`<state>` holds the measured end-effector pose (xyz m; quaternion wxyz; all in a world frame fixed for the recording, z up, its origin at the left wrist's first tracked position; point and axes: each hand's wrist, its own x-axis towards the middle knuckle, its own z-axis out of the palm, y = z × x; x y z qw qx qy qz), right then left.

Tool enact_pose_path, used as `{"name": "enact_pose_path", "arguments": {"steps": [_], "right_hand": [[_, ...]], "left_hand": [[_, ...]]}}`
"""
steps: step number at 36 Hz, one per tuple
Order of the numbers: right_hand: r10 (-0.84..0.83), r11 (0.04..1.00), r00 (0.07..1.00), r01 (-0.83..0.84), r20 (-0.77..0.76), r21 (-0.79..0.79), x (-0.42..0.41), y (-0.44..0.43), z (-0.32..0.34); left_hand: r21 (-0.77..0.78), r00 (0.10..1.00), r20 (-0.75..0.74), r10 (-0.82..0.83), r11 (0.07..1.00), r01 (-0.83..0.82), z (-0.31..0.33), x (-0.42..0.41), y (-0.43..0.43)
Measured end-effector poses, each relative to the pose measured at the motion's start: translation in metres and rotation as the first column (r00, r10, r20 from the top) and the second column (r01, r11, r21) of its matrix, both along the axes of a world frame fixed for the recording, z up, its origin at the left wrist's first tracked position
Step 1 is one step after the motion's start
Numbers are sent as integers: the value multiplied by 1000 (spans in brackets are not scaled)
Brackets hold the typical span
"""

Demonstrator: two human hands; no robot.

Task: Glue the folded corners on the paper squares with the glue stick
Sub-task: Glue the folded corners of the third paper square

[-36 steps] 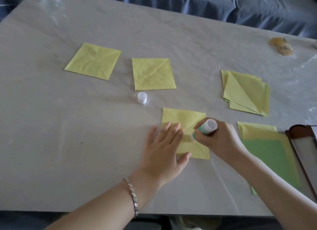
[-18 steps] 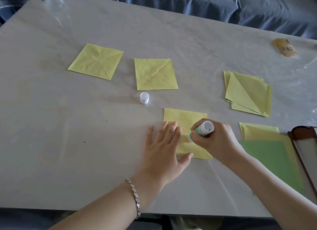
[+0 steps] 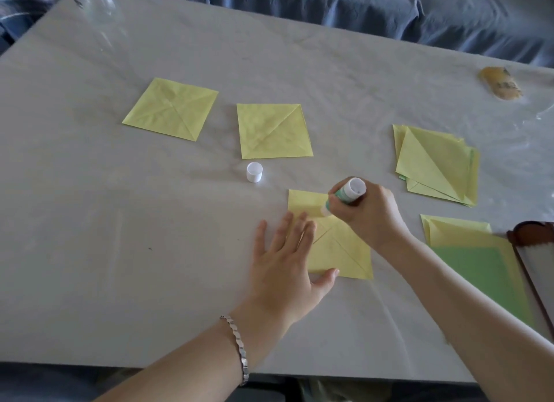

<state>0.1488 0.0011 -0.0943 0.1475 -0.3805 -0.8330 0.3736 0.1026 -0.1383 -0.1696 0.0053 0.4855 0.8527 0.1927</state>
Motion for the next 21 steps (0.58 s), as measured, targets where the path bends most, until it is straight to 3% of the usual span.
{"name": "enact_pose_path", "arguments": {"steps": [7, 15, 21], "right_hand": [[55, 999, 997, -55, 49, -1, 15, -13, 4], [134, 985, 989, -128, 54, -113, 38, -30, 5], [95, 994, 995, -93, 25, -59, 22, -21, 2]], "left_hand": [[11, 1000, 20, 19, 1000, -19, 1, 1, 1], [13, 999, 33, 19, 1000, -20, 1, 0, 0], [2, 999, 32, 18, 1000, -18, 1, 0, 0]]}}
